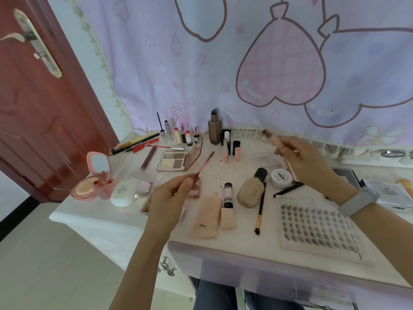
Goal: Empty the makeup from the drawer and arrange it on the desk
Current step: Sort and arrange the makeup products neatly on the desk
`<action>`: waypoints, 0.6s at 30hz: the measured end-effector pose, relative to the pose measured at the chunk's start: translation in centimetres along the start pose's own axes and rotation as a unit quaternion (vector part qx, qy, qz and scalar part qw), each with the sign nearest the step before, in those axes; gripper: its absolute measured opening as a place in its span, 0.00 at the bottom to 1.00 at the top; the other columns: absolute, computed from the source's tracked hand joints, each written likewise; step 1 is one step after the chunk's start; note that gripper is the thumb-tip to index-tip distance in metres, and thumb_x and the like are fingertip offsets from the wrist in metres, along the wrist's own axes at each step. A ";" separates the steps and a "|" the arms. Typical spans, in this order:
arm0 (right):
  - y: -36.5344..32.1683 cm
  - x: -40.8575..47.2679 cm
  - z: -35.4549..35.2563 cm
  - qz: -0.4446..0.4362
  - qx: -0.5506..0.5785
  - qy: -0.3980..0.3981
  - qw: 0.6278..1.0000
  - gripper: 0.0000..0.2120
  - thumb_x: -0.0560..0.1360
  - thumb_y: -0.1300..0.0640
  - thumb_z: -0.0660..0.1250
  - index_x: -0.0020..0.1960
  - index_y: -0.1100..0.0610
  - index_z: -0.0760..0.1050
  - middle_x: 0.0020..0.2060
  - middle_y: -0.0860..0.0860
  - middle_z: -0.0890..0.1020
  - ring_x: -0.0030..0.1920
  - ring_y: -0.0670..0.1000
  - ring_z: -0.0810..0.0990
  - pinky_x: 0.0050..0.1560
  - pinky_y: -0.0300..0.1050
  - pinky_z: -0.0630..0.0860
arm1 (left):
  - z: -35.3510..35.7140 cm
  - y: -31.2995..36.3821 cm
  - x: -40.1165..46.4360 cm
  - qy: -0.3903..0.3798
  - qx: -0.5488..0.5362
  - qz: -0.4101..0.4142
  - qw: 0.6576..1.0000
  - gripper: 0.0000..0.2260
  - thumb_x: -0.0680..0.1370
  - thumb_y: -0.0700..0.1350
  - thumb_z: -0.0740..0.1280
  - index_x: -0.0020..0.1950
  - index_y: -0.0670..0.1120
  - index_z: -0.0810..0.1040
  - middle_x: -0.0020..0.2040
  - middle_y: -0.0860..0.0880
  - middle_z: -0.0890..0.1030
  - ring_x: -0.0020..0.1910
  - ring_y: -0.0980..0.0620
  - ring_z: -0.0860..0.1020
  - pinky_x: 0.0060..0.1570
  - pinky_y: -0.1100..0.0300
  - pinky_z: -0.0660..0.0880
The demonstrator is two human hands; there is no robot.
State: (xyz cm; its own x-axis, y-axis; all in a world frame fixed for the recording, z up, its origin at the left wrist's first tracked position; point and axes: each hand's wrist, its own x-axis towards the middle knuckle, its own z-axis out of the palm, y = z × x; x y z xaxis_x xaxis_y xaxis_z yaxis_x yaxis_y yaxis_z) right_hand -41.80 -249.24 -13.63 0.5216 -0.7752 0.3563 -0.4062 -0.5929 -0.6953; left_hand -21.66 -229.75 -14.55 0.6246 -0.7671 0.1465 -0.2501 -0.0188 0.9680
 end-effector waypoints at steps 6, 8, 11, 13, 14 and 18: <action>-0.2 -0.1 1.5 0.104 0.188 0.049 0.975 0.04 0.77 0.63 0.62 0.50 0.57 0.74 0.41 0.46 0.80 0.42 0.43 0.77 0.41 0.34 0.72 | 2.5 0.5 1.1 -0.007 -0.196 -0.111 0.974 0.08 0.75 0.34 0.66 0.47 0.45 0.80 0.40 0.47 0.84 0.40 0.52 0.82 0.39 0.65 0.79; -0.3 0.3 2.1 0.100 0.169 0.054 0.979 0.03 0.76 0.62 0.64 0.49 0.57 0.75 0.40 0.47 0.79 0.40 0.44 0.76 0.41 0.31 0.71 | 3.9 0.6 2.0 -0.008 -0.156 -0.099 0.983 0.09 0.73 0.34 0.68 0.44 0.47 0.80 0.40 0.48 0.83 0.40 0.53 0.81 0.42 0.65 0.79; -0.3 1.0 3.5 0.090 0.121 0.029 0.988 0.02 0.74 0.62 0.65 0.45 0.59 0.77 0.40 0.48 0.81 0.41 0.46 0.77 0.46 0.34 0.71 | 6.1 0.4 3.9 -0.022 -0.069 -0.063 0.995 0.07 0.72 0.36 0.70 0.46 0.47 0.81 0.38 0.51 0.82 0.37 0.60 0.79 0.46 0.67 0.77; -0.2 1.5 4.3 0.081 0.089 0.005 0.993 0.03 0.73 0.62 0.66 0.42 0.57 0.78 0.40 0.46 0.81 0.43 0.46 0.78 0.49 0.37 0.72 | 7.4 0.3 5.4 -0.016 -0.017 -0.041 0.999 0.08 0.73 0.37 0.69 0.51 0.44 0.81 0.39 0.51 0.81 0.36 0.62 0.77 0.44 0.68 0.75; -0.1 1.8 4.6 0.076 0.069 -0.004 0.995 0.04 0.73 0.61 0.66 0.41 0.56 0.78 0.41 0.45 0.81 0.44 0.47 0.79 0.49 0.39 0.73 | 8.0 0.3 6.0 -0.011 0.002 -0.031 0.999 0.08 0.73 0.38 0.69 0.52 0.44 0.81 0.39 0.51 0.81 0.35 0.62 0.77 0.44 0.67 0.74; 0.2 2.8 5.7 0.059 -0.026 -0.054 0.996 0.04 0.74 0.59 0.64 0.44 0.57 0.78 0.44 0.48 0.81 0.45 0.49 0.77 0.49 0.41 0.71 | 9.7 -0.2 8.0 -0.004 0.079 -0.005 0.997 0.08 0.73 0.38 0.69 0.51 0.43 0.82 0.41 0.49 0.82 0.39 0.57 0.78 0.48 0.65 0.74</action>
State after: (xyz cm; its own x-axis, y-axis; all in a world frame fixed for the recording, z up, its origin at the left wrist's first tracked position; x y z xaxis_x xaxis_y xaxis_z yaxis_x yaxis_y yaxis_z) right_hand -36.16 -250.30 -16.28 0.5444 -0.8138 0.2034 -0.5066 -0.5123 -0.6935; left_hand -23.75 -242.09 -15.55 0.6212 -0.7719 0.1349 -0.3585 -0.1269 0.9249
